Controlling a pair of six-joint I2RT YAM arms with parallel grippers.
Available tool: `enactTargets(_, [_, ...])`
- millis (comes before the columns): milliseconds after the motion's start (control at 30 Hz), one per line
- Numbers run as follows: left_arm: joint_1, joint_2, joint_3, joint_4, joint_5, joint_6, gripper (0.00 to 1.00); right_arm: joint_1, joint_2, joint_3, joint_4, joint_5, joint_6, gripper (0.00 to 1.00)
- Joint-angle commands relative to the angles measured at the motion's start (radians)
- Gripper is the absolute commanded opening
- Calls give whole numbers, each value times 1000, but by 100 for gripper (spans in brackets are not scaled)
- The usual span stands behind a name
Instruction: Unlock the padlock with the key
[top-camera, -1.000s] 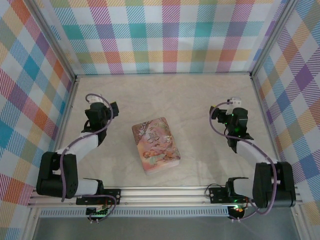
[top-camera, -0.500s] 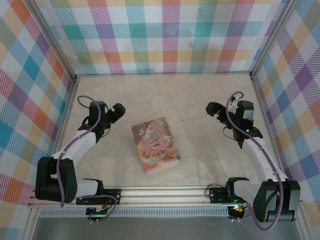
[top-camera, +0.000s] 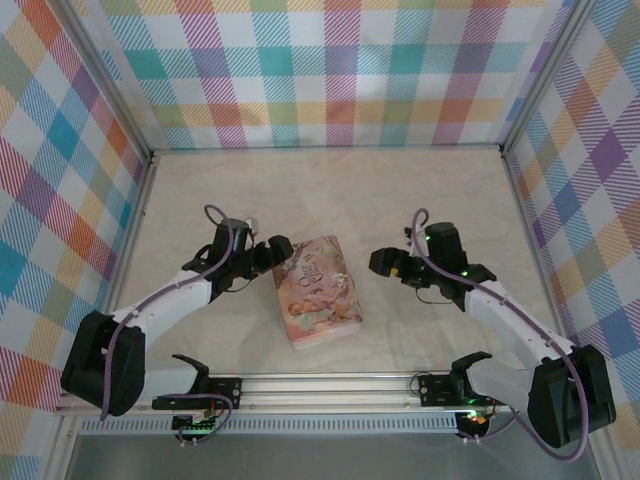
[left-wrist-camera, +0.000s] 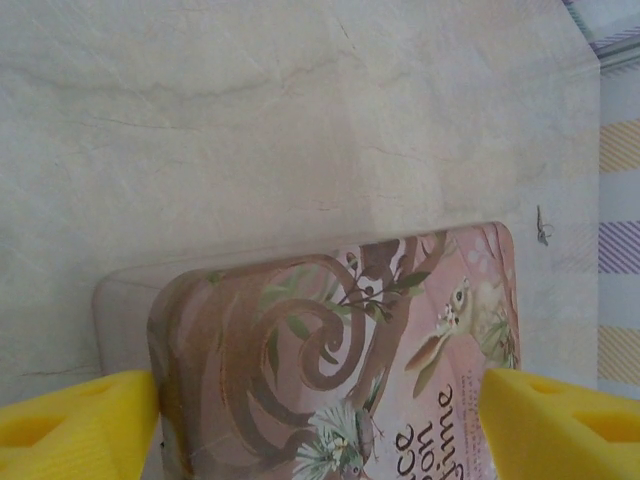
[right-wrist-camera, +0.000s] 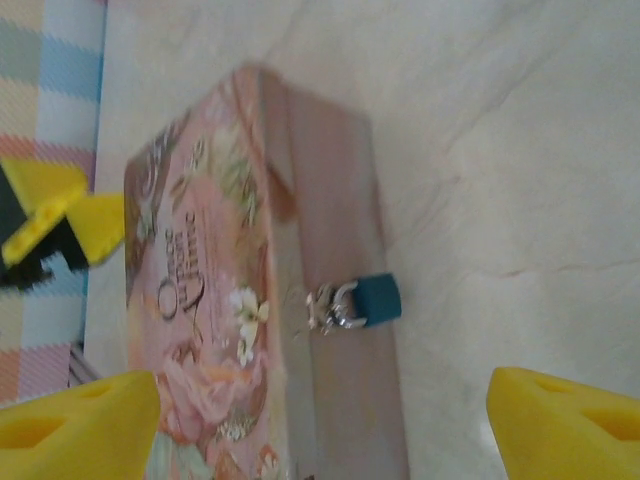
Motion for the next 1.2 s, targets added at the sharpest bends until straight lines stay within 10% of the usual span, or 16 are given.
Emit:
enactTargets(0, [-27, 46, 49, 49, 26, -27, 82, 53, 28, -26, 10, 2, 36, 84])
enactTargets(833, [-147, 611, 642, 48, 179, -19, 78, 277, 180, -39, 215, -7, 177, 73])
enactTargets(1167, [-122, 495, 716, -216, 36, 127, 90, 282, 89, 25, 29, 82, 97, 85])
